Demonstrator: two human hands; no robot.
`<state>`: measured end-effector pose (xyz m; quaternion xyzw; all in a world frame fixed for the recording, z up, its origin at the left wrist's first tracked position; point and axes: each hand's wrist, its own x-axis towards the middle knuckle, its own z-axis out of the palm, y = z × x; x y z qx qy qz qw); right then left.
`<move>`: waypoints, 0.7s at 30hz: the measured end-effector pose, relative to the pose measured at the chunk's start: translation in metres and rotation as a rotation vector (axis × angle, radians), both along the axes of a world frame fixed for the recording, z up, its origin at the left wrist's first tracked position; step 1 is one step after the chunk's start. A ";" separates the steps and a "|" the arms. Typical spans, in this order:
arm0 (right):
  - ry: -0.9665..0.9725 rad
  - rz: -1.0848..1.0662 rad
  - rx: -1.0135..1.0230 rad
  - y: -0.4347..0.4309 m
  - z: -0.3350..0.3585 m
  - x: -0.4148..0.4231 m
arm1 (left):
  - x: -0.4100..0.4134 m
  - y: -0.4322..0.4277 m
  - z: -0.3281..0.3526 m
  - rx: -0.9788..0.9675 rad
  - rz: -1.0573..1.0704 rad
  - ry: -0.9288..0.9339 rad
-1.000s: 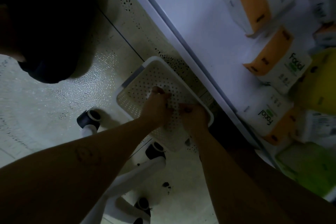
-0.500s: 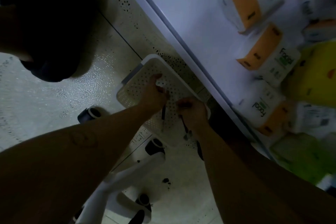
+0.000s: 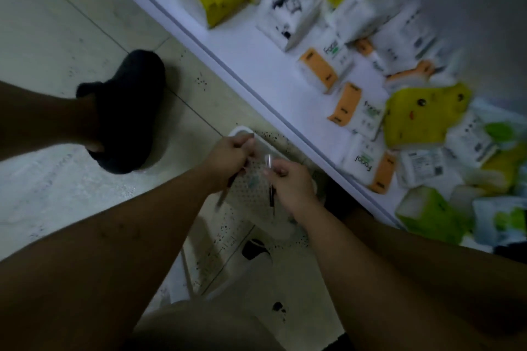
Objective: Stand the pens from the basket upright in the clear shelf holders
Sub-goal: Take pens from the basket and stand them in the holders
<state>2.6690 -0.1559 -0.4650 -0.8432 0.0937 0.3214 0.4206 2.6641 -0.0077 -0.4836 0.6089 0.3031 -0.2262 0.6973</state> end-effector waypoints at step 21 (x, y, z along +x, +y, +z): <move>-0.602 -0.304 0.437 -0.010 0.235 0.016 | 0.024 -0.022 0.258 0.073 -0.111 -0.679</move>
